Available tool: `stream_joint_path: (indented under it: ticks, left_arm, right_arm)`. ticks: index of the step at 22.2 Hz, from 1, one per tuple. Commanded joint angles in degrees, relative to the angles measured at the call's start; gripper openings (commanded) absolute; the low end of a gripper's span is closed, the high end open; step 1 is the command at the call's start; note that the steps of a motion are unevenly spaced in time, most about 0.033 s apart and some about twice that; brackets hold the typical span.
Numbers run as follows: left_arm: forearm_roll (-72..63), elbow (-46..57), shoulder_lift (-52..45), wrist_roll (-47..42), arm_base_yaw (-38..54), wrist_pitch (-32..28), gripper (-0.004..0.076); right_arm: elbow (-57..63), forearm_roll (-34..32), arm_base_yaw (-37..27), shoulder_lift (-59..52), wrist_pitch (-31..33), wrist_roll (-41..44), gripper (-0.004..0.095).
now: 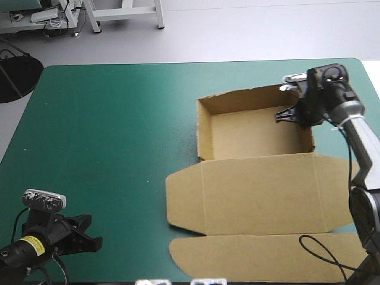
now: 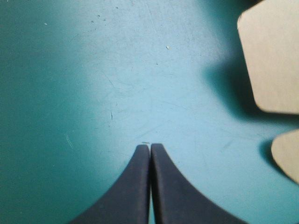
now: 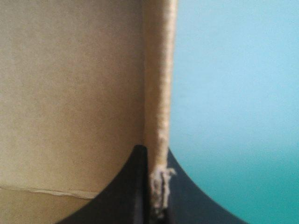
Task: Fold the box
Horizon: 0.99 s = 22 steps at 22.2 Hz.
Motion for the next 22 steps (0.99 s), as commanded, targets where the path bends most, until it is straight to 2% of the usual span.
stream_joint_path:
  ticks: [1,3,5,7,9,12,14,18,22]
  left_arm:
    - [-0.7,-1.3,0.5,-0.5,-0.3,-2.7,-0.0009]
    - [-0.7,-1.3,0.5,-0.5,-0.3,-2.5,-0.0009]
    - [-0.7,-1.3,0.5,-0.4,-0.3,-2.3,-0.0009]
    - [-0.7,-1.3,0.5,-0.4,-0.3,-2.3,-0.0009]
    - [-0.5,-1.3,0.5,-0.1,-0.3,-2.3,-0.0009]
    - [-0.4,-1.3,0.5,0.0,-0.3,-2.3,-0.0009]
    - [-0.4,-1.3,0.5,0.1,-0.3,-2.3,-0.0009]
    - [-0.4,-1.3,0.5,0.9,-0.3,-2.3,-0.0009]
    - [0.1,-1.3,0.5,2.7,-0.3,-2.5,-0.0009]
  right_arm:
    - [-1.0,-5.6,-11.8,-5.2,0.8,-0.6,-0.0018]
    - [-0.8,-7.2,-19.6,-5.4,0.5,0.8,-0.0017]
    - [-0.2,-6.2,-26.3,-4.8,0.1,1.7,-0.0016]
    - [-0.2,-5.5,-30.2,-4.1,-0.2,1.1,0.0003]
    - [-0.2,-5.6,-31.0,-3.4,-0.6,-0.3,0.0105]
    - [-0.4,-5.4,-31.0,-2.9,-0.7,-0.6,0.0321]
    - [-0.6,-5.6,-31.0,-2.9,-0.8,-3.1,0.0384]
    - [-1.5,-4.2,-31.0,-3.2,0.0,-3.2,0.0384]
    - [-1.8,1.6,-31.0,-5.9,0.8,-3.5,0.0376]
